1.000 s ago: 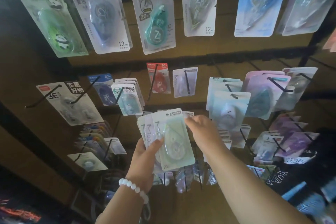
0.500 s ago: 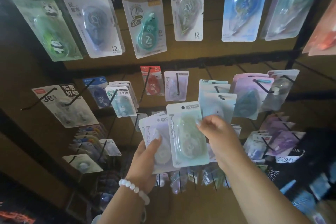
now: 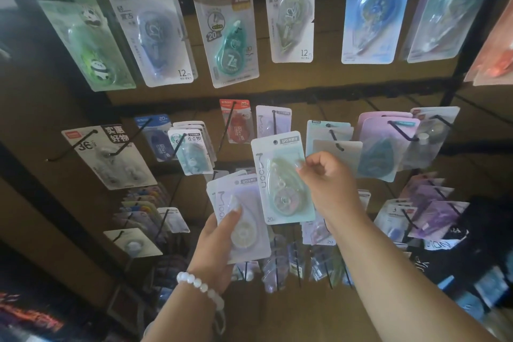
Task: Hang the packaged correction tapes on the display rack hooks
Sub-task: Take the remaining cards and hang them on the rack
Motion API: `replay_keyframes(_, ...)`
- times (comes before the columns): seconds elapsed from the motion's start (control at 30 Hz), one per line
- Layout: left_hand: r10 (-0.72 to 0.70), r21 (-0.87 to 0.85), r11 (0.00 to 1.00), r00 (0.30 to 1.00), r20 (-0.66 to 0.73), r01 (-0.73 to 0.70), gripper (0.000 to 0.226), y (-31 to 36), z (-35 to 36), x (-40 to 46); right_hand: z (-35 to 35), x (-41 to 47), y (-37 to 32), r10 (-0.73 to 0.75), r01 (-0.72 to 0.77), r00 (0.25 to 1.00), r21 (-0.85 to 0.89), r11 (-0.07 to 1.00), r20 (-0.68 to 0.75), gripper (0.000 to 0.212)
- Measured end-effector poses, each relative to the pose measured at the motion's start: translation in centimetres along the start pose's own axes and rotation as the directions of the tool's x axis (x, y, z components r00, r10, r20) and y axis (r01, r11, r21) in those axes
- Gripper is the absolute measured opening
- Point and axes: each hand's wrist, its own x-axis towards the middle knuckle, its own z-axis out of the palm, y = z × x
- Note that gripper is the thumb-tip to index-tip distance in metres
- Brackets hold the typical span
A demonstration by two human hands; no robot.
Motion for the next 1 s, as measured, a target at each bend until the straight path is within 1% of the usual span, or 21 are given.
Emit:
replay_keyframes(0.07, 0.006, 0.0, 1.0, 1.0, 0.004, -0.006, 0.029, 0.1, 0.1, -0.1, 0.2, 0.0, 0.1, -0.002, 0.002, 1.0, -0.004, 1.0, -0.003, 0.015)
replay_keyframes(0.17, 0.009, -0.003, 1.0, 1.0, 0.014, -0.009, 0.037, 0.1, 0.3, -0.2, 0.5, 0.3, 0.2, 0.007, -0.008, 1.0, -0.006, 1.0, -0.021, 0.015)
replay_keyframes(0.3, 0.003, 0.003, 1.0, 1.0, -0.002, -0.003, 0.033, -0.1, 0.3, -0.2, 1.4, 1.5, 0.5, 0.02, -0.025, 0.997, -0.077, 0.997, -0.071, 0.016)
replay_keyframes(0.47, -0.004, 0.02, 1.0, 0.999, -0.041, 0.005, 0.04, -0.3, -0.1, -0.4, 3.0, 3.9, 0.6, 0.017, -0.037, 0.99, -0.139, 0.99, -0.143, 0.021)
replay_keyframes(0.57, 0.004, 0.032, 0.999, 0.999, -0.044, -0.003, 0.031, -0.3, -0.3, -0.5, 4.2, 5.0, 0.7, 0.043, -0.07, 0.984, -0.155, 0.985, -0.171, 0.022)
replay_keyframes(0.67, 0.003, 0.038, 0.999, 0.998, -0.067, -0.001, 0.022, -0.1, -0.4, -0.5, 5.2, 6.0, 1.0, 0.053, -0.097, 0.98, -0.233, 0.967, -0.19, 0.024)
replay_keyframes(0.77, 0.003, 0.039, 0.999, 0.996, -0.087, 0.001, 0.025, -0.1, -0.2, -0.6, 5.2, 6.5, 0.8, 0.079, -0.125, 0.983, -0.289, 0.949, -0.166, 0.027)
replay_keyframes(0.87, 0.014, 0.042, 0.999, 0.997, -0.078, -0.011, 0.029, -0.1, 0.2, -0.6, 5.0, 6.9, 0.9, 0.109, -0.136, 0.989, -0.307, 0.942, -0.104, 0.03)
replay_keyframes(0.93, 0.024, 0.039, 0.999, 0.998, -0.065, -0.022, 0.03, -0.2, 0.7, -0.7, 4.8, 6.4, 1.3, 0.122, -0.12, 0.992, -0.354, 0.927, -0.015, 0.034)
replay_keyframes(1.0, 0.033, 0.037, 0.999, 0.997, -0.063, -0.031, 0.034, -0.3, 1.1, -0.8, 4.3, 4.8, 1.7, 0.112, -0.072, 0.99, -0.365, 0.928, 0.088, 0.039)
